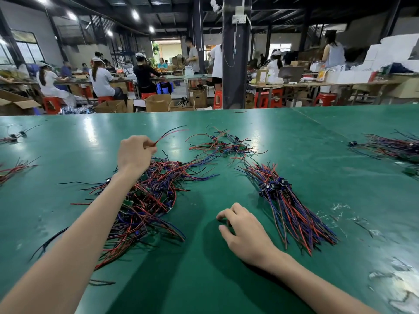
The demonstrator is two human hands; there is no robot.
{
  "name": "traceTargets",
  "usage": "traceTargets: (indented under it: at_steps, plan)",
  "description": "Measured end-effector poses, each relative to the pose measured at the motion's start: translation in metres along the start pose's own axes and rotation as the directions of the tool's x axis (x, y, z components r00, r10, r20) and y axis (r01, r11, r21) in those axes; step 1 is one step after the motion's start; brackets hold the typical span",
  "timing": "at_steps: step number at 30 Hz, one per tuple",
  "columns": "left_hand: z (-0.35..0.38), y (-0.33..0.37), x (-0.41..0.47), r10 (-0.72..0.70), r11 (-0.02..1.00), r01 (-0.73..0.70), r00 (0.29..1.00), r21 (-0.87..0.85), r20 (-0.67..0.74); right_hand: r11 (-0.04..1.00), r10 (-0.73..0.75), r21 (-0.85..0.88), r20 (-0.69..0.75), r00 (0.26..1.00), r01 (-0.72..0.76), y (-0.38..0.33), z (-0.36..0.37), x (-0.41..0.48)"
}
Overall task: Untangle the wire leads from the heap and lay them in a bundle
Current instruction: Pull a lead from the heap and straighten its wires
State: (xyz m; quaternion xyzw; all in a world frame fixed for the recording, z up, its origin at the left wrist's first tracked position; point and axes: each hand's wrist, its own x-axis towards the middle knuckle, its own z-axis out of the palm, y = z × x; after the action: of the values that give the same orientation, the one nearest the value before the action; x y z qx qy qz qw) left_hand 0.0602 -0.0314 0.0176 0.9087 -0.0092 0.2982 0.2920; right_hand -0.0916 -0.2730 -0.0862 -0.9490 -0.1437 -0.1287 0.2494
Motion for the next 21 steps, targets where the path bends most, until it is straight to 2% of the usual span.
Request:
traceTargets:
  at_steps: [5, 7, 9, 12, 14, 16, 18, 21]
  plan:
    - [-0.018, 0.03, 0.002, 0.013, 0.951, -0.056, 0.99, -0.304, -0.144, 0.999, 0.024, 0.045, 0.004, 1.0, -0.024, 0.0, -0.002, 0.0]
    - [-0.023, 0.044, 0.0, -0.027, 0.891, -0.03, 0.993, -0.453, -0.119, 0.991, 0.059, 0.12, -0.016, 0.998, -0.056, -0.001, -0.004, 0.001]
    - [-0.024, 0.058, -0.009, -0.079, 0.756, 0.06, 0.997, -0.652, 0.0, 0.966, 0.111, 0.244, -0.076, 0.991, -0.089, -0.002, -0.006, 0.003]
    - [-0.019, 0.076, -0.036, -0.097, 0.468, 0.274, 0.961, -0.84, 0.26, 0.852, 0.281, 0.493, -0.148, 0.948, -0.175, 0.0, -0.012, 0.006]
    - [-0.005, 0.083, -0.058, -0.092, 0.26, 0.453, 0.891, -0.853, 0.445, 0.701, 0.408, 0.672, -0.105, 0.907, -0.238, 0.004, -0.016, 0.008]
    - [0.017, 0.089, -0.082, -0.074, 0.096, 0.589, 0.808, -0.803, 0.584, 0.524, 0.457, 0.815, -0.023, 0.889, -0.248, 0.007, -0.019, 0.01]
    - [0.037, 0.093, -0.104, -0.06, -0.006, 0.675, 0.736, -0.738, 0.674, 0.401, 0.436, 0.885, 0.042, 0.899, -0.235, 0.005, -0.02, 0.011]
    - [0.055, 0.094, -0.125, -0.069, -0.056, 0.735, 0.672, -0.676, 0.737, 0.343, 0.391, 0.907, 0.099, 0.915, -0.244, 0.004, -0.019, 0.011]
